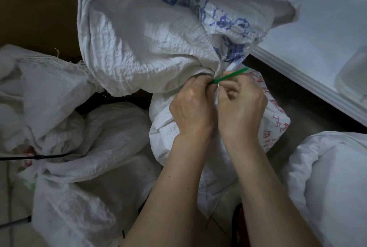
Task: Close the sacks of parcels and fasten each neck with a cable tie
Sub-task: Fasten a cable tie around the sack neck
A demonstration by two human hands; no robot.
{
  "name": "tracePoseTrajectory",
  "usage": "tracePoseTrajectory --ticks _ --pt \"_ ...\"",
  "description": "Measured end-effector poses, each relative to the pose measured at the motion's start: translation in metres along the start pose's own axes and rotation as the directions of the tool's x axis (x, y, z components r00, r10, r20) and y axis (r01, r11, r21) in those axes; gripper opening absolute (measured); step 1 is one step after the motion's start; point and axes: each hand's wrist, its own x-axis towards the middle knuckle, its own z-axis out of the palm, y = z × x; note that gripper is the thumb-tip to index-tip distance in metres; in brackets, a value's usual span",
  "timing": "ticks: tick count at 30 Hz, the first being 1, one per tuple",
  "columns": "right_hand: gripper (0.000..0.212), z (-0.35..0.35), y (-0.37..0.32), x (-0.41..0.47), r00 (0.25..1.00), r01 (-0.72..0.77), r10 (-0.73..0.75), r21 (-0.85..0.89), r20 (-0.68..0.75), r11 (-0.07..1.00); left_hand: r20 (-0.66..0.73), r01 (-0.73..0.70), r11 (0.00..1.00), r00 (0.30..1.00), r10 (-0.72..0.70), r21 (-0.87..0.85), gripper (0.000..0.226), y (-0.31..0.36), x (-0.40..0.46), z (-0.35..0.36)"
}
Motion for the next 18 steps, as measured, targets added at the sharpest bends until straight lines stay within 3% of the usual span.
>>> tracePoseTrajectory --ticks 2,8,13,18 --pt "0.012 0.002 -0.004 -0.003 0.998 -0.046 0.047 0.034 -0.032 0.998 -0.027 -0.023 1.0 0.999 0.023 0.008 0.012 0.001 -0.001 0.0" --pt "0.017 0.0 -0.008 -0.004 0.988 -0.144 0.138 0.096 0.066 0.985 -0.091 0.011 1.0 0.996 -0.011 0.001 0.006 -0.001 -0.001 -0.002" --pt "0.03 -0.004 -0.011 -0.003 0.968 -0.238 0.213 0.221 0.129 0.946 0.026 0.09 0.993 0.995 -0.092 0.072 0.018 0.003 0.0 -0.014" --pt "0.025 -0.005 -0.015 -0.005 0.991 -0.121 0.116 0.072 0.065 0.99 0.088 0.056 0.988 0.994 -0.069 0.142 0.021 0.008 -0.004 -0.021"
